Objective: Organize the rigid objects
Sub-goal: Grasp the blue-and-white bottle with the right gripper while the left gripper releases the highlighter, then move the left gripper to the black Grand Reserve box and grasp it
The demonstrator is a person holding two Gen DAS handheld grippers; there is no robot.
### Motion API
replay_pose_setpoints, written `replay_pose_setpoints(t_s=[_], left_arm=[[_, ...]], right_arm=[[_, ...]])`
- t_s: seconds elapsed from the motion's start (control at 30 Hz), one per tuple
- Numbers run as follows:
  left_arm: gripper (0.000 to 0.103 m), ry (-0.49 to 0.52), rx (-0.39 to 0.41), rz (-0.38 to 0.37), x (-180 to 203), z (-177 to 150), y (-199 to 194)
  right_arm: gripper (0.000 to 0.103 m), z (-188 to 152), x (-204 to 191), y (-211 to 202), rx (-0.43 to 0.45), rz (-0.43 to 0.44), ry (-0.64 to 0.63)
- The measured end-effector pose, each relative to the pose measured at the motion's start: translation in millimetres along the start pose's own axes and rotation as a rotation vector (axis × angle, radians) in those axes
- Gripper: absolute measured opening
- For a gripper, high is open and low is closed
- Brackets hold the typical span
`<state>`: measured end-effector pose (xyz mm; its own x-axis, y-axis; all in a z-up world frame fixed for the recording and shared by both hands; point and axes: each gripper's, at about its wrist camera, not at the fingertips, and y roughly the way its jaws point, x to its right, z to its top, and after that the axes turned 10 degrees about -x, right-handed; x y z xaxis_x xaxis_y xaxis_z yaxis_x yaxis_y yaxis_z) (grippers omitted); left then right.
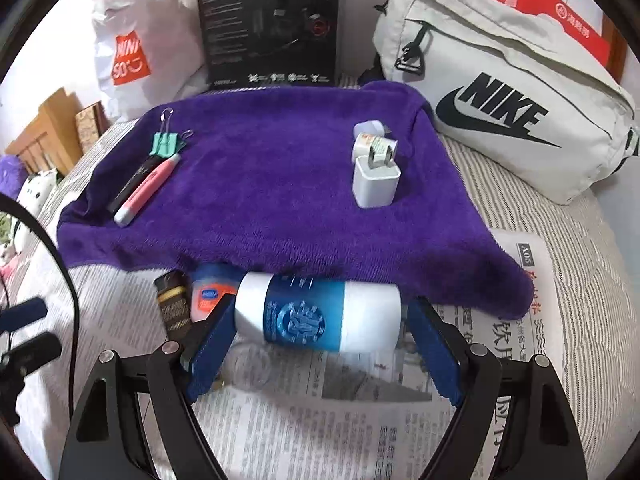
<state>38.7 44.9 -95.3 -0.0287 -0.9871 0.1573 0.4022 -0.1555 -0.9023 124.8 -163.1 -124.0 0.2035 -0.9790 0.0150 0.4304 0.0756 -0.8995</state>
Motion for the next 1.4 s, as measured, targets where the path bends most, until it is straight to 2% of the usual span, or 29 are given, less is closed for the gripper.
replay_pose_setpoints(t_s=[0.17, 0.27, 0.47, 0.73, 0.93, 1.17, 1.4], left_arm=[[0.053, -0.009, -0.008, 0.006, -3, 0, 2], [0.053, -0.008, -0.012, 0.009, -3, 0, 1], [0.053, -0.006, -0.026, 0.018, -5, -1, 3], [0.053, -0.001, -0.042, 0.029, -3, 4, 8], [0.053, 0.042, -0.055, 0.012, 19, 14, 13], [0.053, 0.055, -0.079, -0.040, 44, 34, 23], [0.053, 0.115, -0.132, -0.012, 72, 54, 40]], right_arm=[[0.084, 4, 4, 5, -0.010, 0.026, 0.032], [0.080, 3, 5, 14, -0.035, 0.050, 0.033], [0.079, -2, 10, 4, -0.020, 0.064, 0.019], [0.079, -16, 38, -21, 0.023, 0.074, 0.037], [0.079, -38, 60, -32, 0.018, 0.077, 0.033], [0.079, -69, 66, -36, 0.033, 0.076, -0.050], [0.079, -84, 70, -29, 0.054, 0.122, -0.062]])
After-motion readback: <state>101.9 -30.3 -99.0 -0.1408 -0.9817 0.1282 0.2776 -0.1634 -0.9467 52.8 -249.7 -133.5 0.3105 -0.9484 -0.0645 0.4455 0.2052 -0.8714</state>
